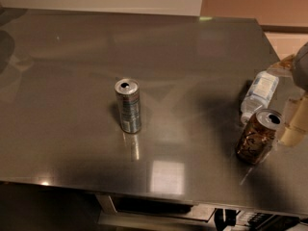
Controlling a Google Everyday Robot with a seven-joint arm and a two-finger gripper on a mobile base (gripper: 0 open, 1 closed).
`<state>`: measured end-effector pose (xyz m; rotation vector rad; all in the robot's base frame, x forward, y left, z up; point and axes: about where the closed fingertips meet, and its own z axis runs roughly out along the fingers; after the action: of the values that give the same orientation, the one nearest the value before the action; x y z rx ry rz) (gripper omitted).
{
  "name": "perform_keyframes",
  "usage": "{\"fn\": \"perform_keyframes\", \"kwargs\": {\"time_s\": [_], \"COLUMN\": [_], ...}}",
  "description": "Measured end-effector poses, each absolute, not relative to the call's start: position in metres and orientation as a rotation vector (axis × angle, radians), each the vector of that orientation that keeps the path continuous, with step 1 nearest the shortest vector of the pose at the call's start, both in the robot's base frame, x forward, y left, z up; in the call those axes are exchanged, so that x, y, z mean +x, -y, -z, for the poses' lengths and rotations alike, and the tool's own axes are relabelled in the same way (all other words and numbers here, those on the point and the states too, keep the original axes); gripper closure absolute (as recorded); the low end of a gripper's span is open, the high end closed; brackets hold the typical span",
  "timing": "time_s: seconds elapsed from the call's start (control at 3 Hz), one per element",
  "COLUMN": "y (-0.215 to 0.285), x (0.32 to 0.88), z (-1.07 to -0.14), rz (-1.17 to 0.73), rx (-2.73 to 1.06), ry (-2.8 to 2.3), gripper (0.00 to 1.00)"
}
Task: Move orange can near redbull can
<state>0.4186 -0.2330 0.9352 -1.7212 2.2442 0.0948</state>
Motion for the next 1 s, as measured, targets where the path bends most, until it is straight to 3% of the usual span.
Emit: {"fn": "perform_keyframes", "kwargs": {"time_s": [0.67,1.0], "y": [0.232,0.235], "x": [0.406,0.404], "z": [-0.897,-0.890], "rz": [-0.185,-0.199], "rx": [-1.735,-1.717], "ry": [-2.210,-2.212], "gripper": [0.01,0.17]}}
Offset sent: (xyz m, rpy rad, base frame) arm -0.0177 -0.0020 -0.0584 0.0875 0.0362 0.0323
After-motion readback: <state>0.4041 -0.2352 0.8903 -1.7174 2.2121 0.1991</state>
